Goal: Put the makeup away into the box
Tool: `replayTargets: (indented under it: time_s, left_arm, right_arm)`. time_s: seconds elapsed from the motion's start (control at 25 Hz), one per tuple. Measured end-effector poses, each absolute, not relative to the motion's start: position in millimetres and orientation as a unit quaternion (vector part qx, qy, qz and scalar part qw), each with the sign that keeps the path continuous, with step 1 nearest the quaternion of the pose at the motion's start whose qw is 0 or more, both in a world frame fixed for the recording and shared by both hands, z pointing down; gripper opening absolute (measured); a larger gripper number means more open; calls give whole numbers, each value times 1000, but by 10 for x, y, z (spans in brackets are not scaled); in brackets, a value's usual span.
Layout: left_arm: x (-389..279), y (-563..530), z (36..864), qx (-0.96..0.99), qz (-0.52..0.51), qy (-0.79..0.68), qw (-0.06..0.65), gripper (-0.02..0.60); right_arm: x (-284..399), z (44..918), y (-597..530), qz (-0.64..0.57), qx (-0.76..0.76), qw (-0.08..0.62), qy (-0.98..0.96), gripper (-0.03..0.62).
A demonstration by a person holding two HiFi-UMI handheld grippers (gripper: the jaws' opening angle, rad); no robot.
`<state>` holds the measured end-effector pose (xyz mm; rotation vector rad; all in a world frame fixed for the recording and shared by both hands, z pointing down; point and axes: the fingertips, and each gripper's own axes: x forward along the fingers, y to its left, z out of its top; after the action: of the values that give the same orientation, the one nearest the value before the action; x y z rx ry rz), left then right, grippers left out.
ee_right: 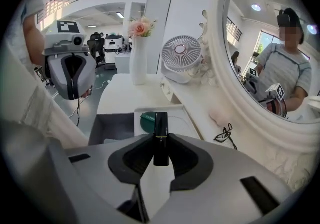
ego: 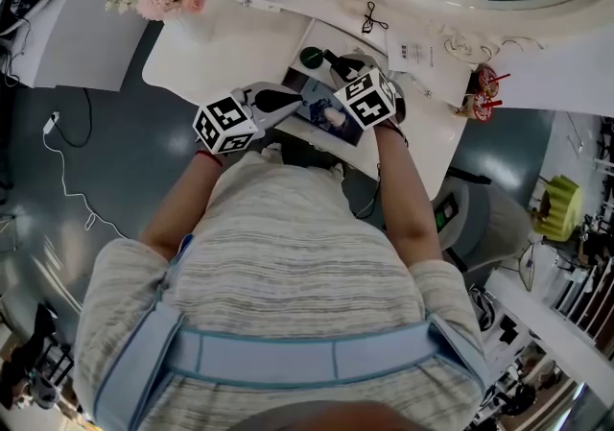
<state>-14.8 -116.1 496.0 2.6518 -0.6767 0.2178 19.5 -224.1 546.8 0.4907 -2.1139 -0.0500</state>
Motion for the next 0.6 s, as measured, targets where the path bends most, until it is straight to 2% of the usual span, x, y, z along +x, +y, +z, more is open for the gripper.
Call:
replayTargets:
  time_s: [0.6]
  left_arm:
    - [-56, -1111, 4943, 953, 87, -221, 188, 14]
  right_arm:
    - [283, 5594, -1626, 34, 201, 451, -869, 89]
